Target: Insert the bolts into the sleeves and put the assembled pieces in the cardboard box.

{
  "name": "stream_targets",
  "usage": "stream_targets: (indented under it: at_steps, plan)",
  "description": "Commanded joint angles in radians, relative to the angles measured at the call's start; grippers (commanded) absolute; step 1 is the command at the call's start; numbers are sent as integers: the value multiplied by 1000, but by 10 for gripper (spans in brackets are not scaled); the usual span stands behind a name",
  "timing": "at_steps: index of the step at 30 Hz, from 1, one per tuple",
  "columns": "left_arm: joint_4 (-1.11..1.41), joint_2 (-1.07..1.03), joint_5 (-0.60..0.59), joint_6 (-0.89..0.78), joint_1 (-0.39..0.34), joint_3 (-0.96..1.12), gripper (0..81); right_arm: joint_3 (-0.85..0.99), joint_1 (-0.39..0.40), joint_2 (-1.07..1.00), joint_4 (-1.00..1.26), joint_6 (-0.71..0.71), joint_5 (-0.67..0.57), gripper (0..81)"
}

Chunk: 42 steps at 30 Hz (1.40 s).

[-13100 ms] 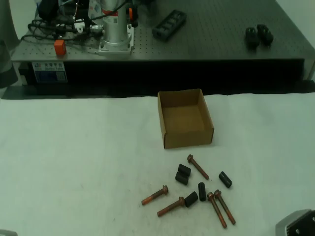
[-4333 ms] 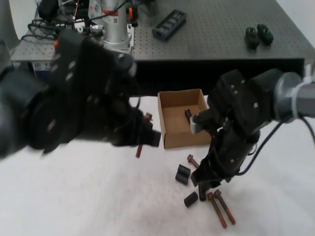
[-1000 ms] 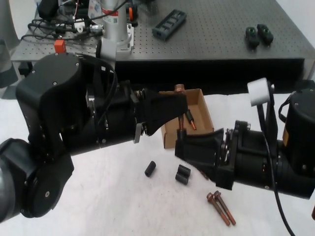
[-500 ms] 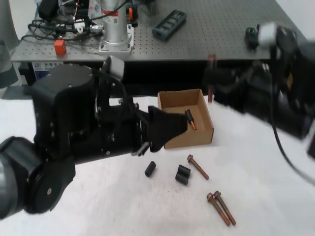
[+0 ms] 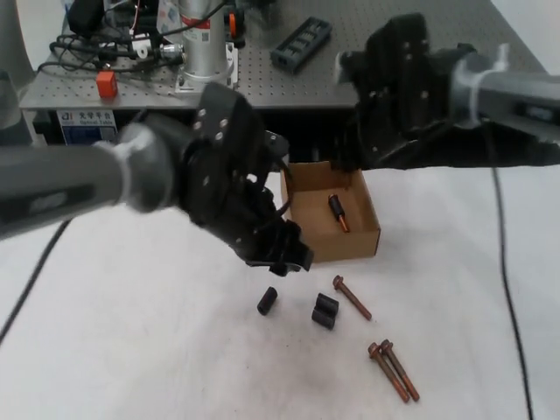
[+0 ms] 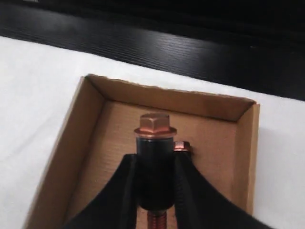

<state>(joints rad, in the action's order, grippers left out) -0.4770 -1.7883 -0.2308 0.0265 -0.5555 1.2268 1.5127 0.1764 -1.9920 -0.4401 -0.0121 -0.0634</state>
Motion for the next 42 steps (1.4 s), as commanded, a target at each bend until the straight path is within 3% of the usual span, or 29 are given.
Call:
stream_targets:
  at_steps: [1, 4, 6, 11, 13, 18, 29, 32, 36, 42]
  plan:
    - [-125, -106, 47, 64, -2, 126, 431, 180, -6, -144, -174, -41, 50, 6]
    - [-174, -168, 47, 73, -2, 185, 431, 223, -6, -196, -239, -51, 55, 1]
    - [-211, -202, 47, 95, -2, 208, 431, 227, -6, -212, -252, -51, 55, 48]
    - [-235, -245, 64, 117, -2, 215, 431, 229, -13, -209, -264, -37, 55, 340]
    - [-237, -249, 103, 117, -2, 215, 431, 229, -16, -199, -283, -25, 55, 409]
    - [-233, -250, 151, 140, -2, 215, 431, 229, -16, -159, -362, -30, 53, 355]
    - [-319, -321, 149, 154, -2, 240, 372, 197, -16, 7, -480, -78, 46, 355]
    - [-325, -324, 149, 154, -2, 251, 277, 172, -16, 90, -545, -87, 46, 355]
    - [-363, -324, 137, 161, -2, 278, 12, 76, -16, 221, -627, -98, 46, 355]
    - [-426, -260, 126, 116, 6, 301, 7, -96, -8, 266, -617, -171, 4, 355]
